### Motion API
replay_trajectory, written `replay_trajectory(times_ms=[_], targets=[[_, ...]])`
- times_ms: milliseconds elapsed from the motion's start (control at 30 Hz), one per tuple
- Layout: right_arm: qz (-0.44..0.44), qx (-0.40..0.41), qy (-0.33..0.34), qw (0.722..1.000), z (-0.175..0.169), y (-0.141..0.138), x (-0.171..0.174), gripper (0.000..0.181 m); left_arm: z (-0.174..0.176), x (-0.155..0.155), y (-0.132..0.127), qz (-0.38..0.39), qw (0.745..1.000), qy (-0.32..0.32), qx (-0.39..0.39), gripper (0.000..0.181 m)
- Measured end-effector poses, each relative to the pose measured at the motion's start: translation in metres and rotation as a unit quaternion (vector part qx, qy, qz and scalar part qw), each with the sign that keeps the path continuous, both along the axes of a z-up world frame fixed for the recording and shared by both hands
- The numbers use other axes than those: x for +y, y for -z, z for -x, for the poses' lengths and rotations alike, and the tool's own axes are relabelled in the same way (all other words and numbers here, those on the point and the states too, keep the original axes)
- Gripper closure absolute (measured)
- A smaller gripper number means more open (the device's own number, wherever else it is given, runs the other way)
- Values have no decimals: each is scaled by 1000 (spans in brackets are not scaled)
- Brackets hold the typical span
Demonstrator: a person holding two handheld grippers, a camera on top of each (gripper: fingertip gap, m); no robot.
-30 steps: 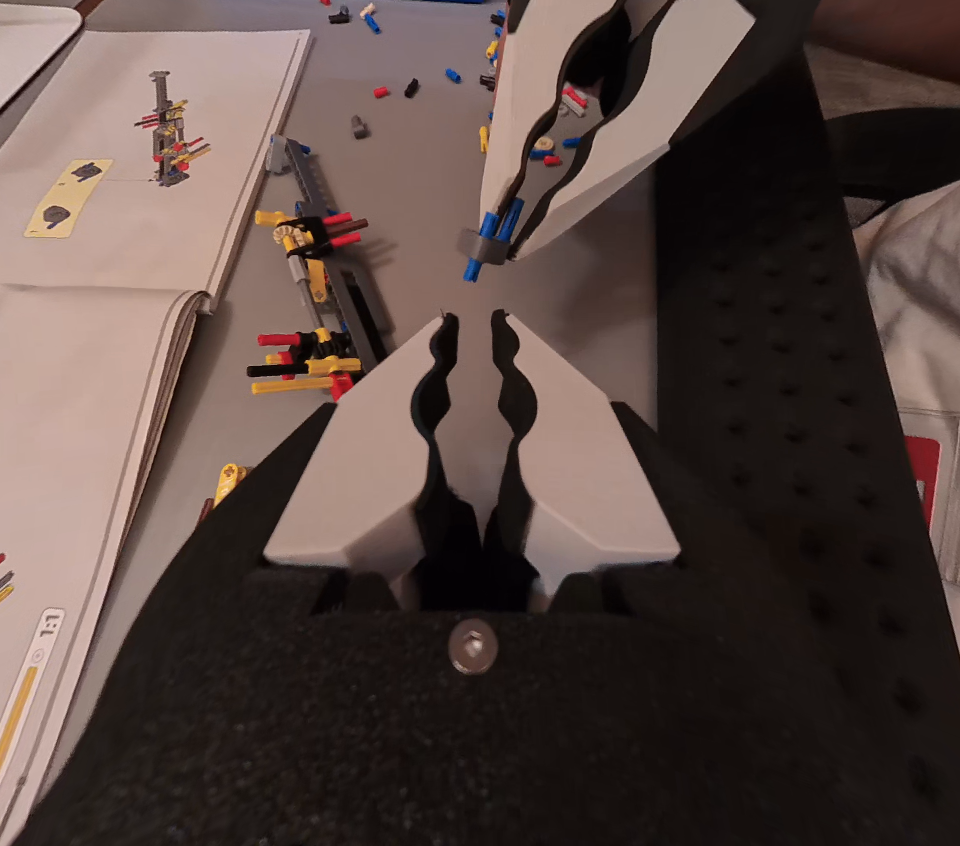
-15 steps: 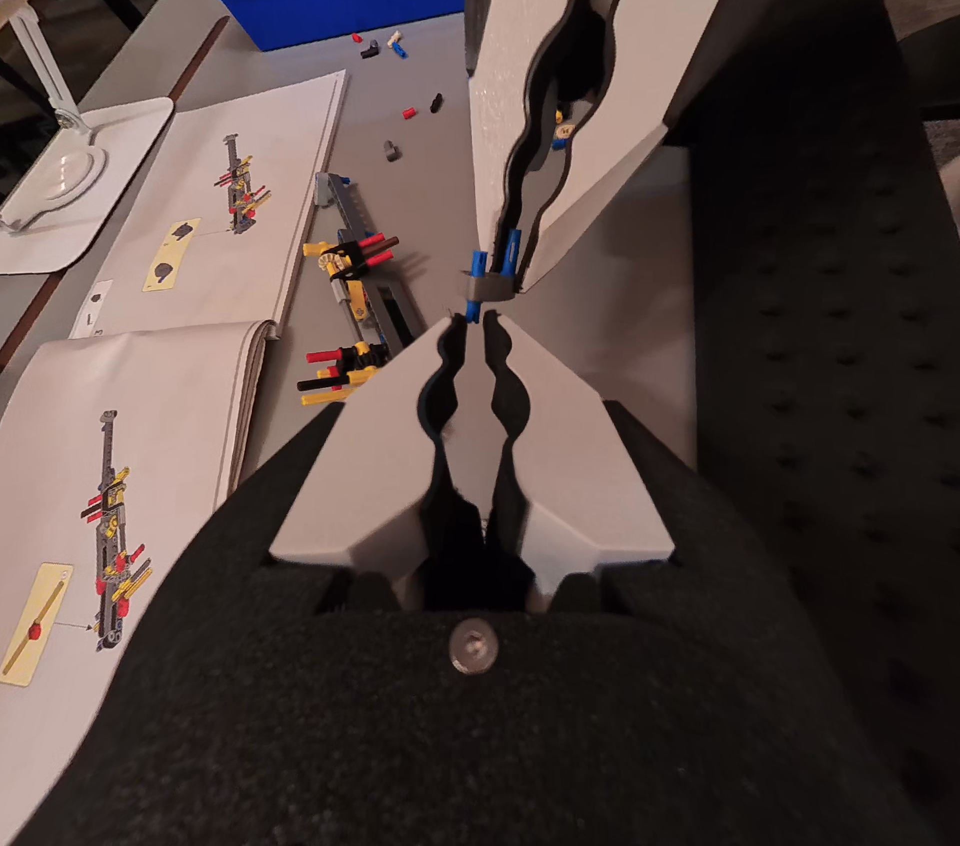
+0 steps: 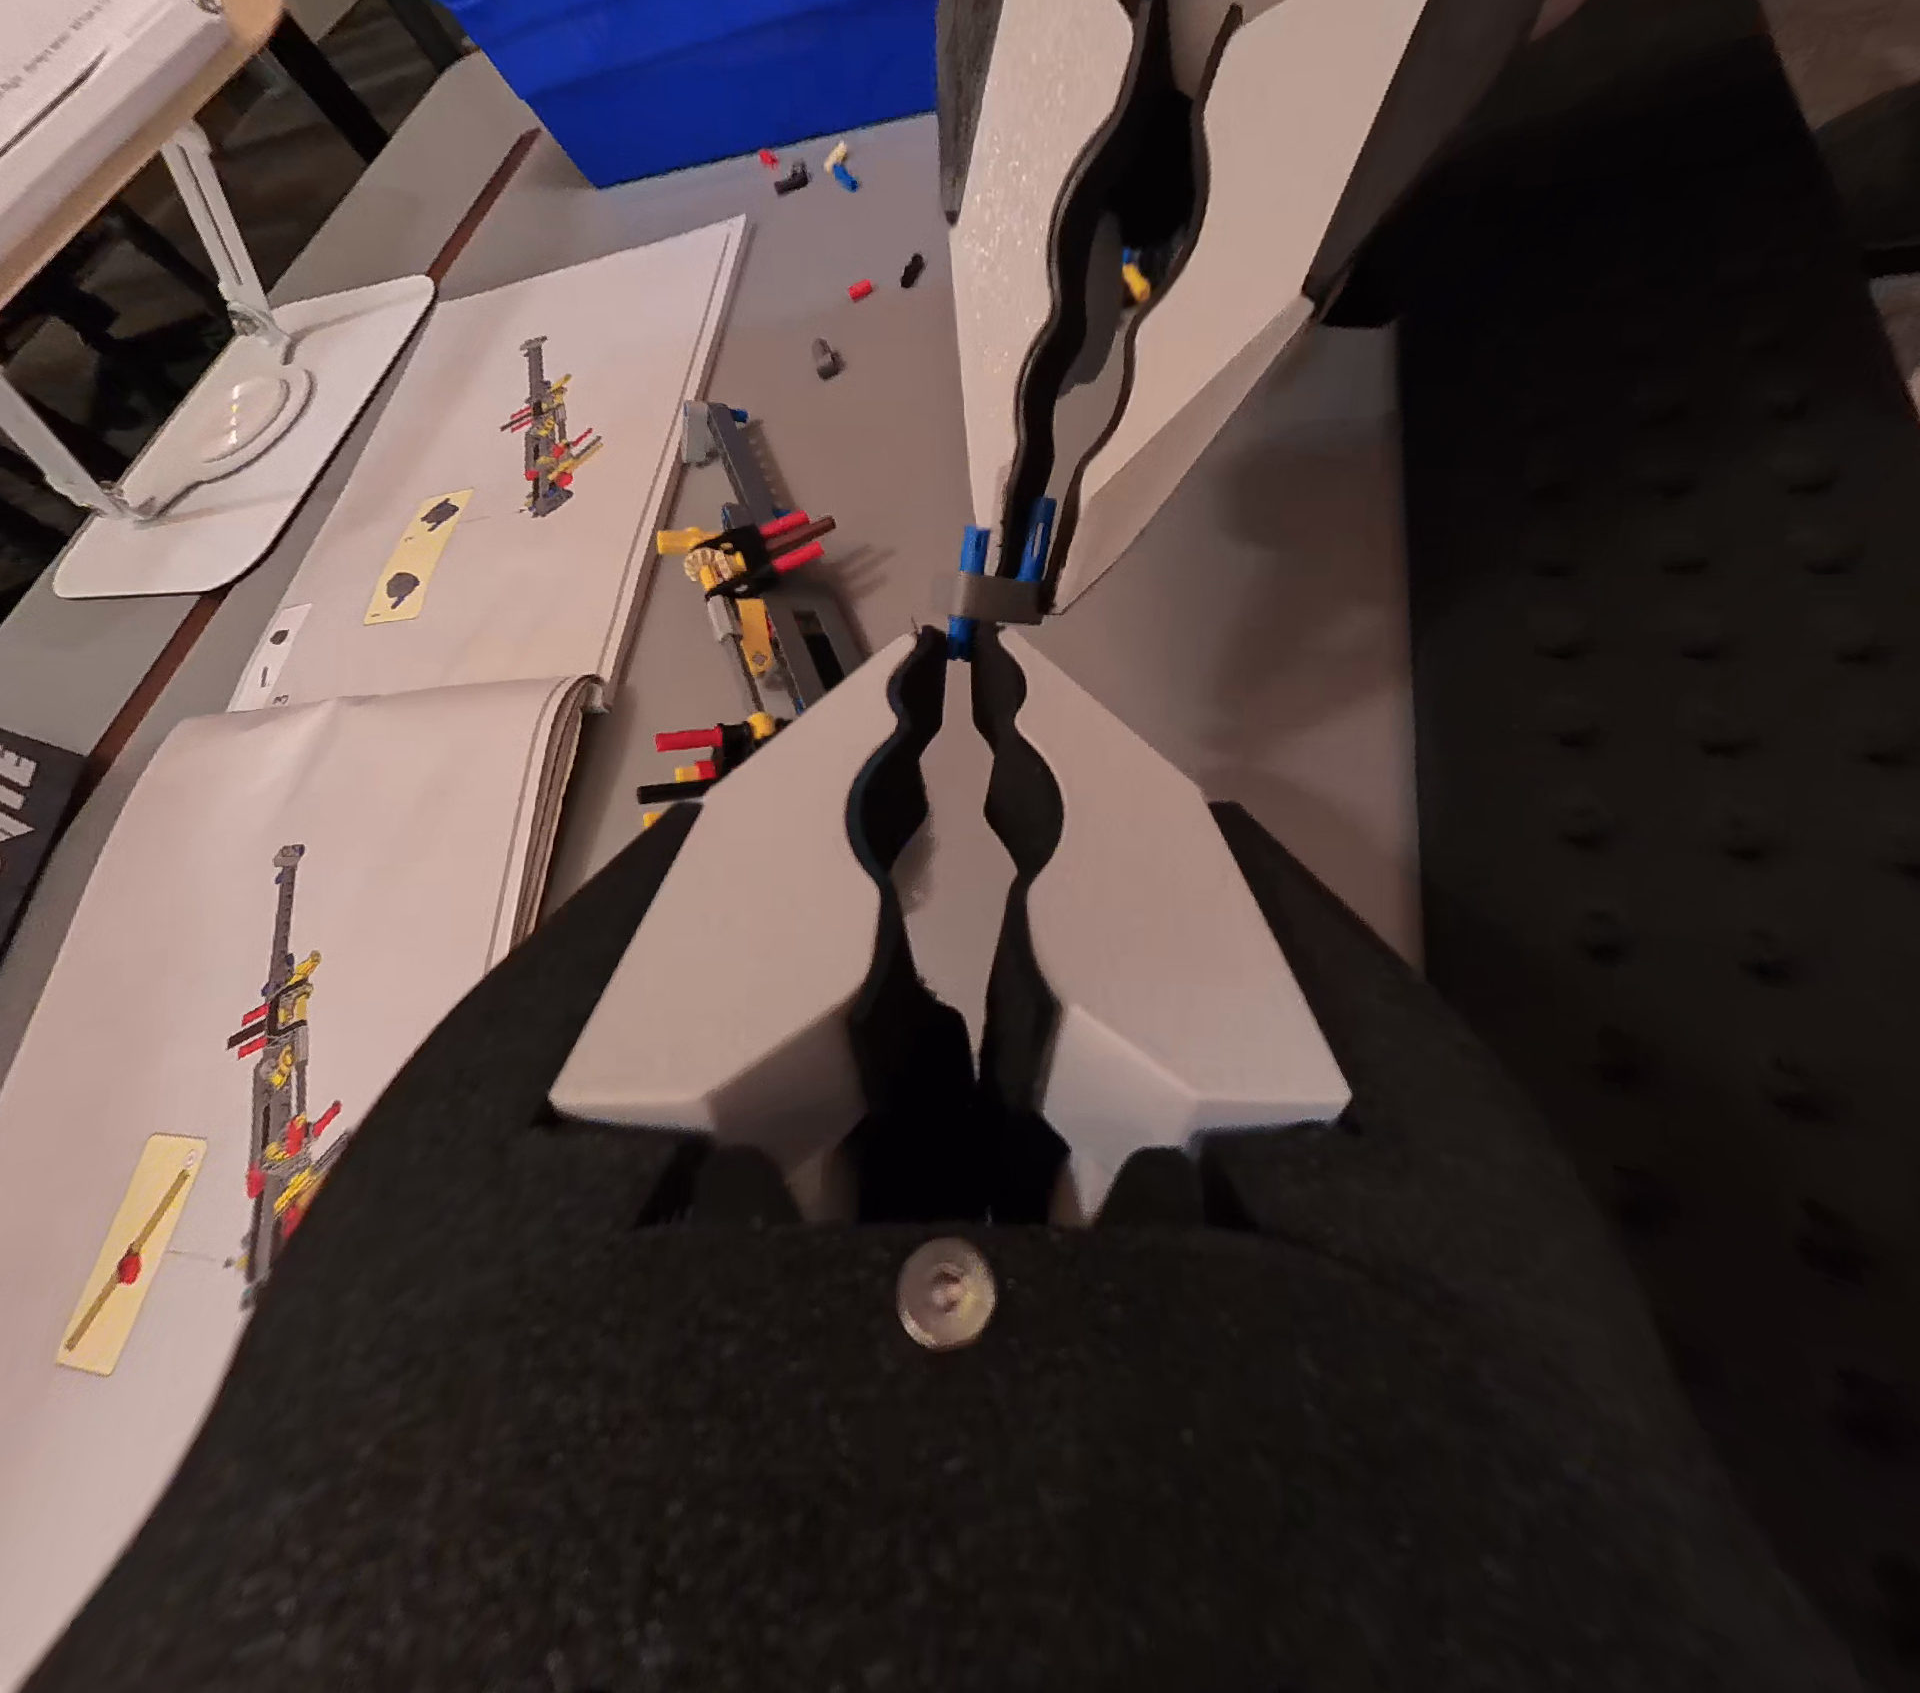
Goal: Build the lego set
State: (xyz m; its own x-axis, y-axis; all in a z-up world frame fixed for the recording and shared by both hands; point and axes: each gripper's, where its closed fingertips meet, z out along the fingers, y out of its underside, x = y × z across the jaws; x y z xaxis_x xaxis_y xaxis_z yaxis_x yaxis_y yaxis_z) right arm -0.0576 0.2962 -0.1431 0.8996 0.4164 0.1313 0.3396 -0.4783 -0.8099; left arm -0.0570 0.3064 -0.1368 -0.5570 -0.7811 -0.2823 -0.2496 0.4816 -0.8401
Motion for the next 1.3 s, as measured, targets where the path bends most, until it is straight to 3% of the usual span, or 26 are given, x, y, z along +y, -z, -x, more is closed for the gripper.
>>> replay_trajectory(times_ms=[133,200,300,400,533,600,700,867,933,1100,1167,1300], targets=[[-34,124,-6,992,4,-21,-2,172,2,-1,-18,56,997,13,-43,178],[-31,243,-30,969,8,-33,-8,155,4,0,-27,87,994,26,-68,178],[-7,440,-79,894,5,-54,-17,144,9,2,-43,150,983,52,-93,178],[21,567,-137,812,7,-68,-21,143,15,2,-71,200,964,84,-152,179],[67,662,-224,712,26,-91,-19,150,21,-6,-85,194,956,128,-179,178],[80,678,-247,688,31,-97,-18,153,22,-8,-88,188,955,139,-181,178],[97,671,-269,684,39,-100,-19,153,23,-13,-87,177,956,153,-180,178],[122,698,-276,650,40,-101,-20,157,22,-19,-76,125,964,155,-177,178],[127,698,-266,653,40,-96,-19,157,22,-18,-71,99,969,152,-168,178],[132,669,-217,698,38,-75,-12,157,16,-12,-45,-1,986,116,-121,174],[132,657,-203,714,35,-70,-10,157,17,-13,-37,-14,988,118,-94,159],[135,591,-160,779,28,-52,-4,157,18,-14,-28,-5,993,117,-36,141]])
